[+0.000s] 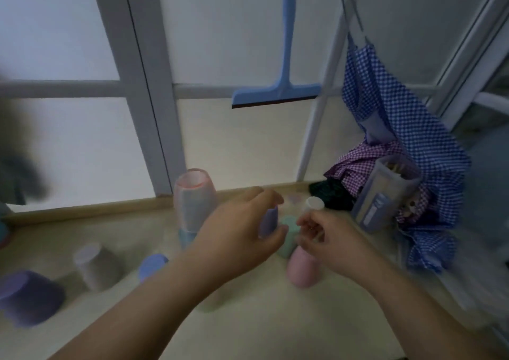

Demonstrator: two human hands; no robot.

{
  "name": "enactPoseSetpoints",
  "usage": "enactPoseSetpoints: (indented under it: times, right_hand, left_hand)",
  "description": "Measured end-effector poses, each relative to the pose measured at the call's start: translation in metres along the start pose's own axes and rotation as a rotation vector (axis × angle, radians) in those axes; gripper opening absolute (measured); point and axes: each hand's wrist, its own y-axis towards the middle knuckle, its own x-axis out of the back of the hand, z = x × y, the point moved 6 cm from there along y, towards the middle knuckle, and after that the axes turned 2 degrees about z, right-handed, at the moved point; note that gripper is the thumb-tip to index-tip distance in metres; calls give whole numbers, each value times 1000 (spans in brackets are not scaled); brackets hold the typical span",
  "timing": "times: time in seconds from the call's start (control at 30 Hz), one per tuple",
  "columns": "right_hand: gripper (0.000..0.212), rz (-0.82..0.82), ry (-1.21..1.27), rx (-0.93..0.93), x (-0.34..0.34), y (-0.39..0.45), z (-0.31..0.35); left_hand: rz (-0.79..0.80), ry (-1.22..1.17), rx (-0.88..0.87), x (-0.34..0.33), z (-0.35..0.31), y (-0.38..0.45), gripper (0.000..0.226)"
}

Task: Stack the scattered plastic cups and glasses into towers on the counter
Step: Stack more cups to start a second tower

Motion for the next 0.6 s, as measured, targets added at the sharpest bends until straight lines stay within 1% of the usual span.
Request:
enactPoseSetpoints:
  times: [0.1,0.27,0.37,0.5,0.57,0.6]
  right_hand:
    - [24,19,-38,7,11,9,-40]
    - [48,204,-152,26,0,25,-101]
    - [58,296,-169,50,-25,37,-126]
    - [79,416,-156,21,-69,52,-150]
    - [80,452,-136,-1,-85,58,-157]
    - [74,459,-121,-15,-88,59,-159]
  left_hand:
    - [37,17,69,-44,7,21,36]
    - [116,79,270,-114,29,37,30]
    - [152,80,423,-151,45,32,34]
    - [124,42,567,-172,61,19,37]
    - [116,39,600,-177,68,19,38]
    - [125,43,614,-179,71,20,38]
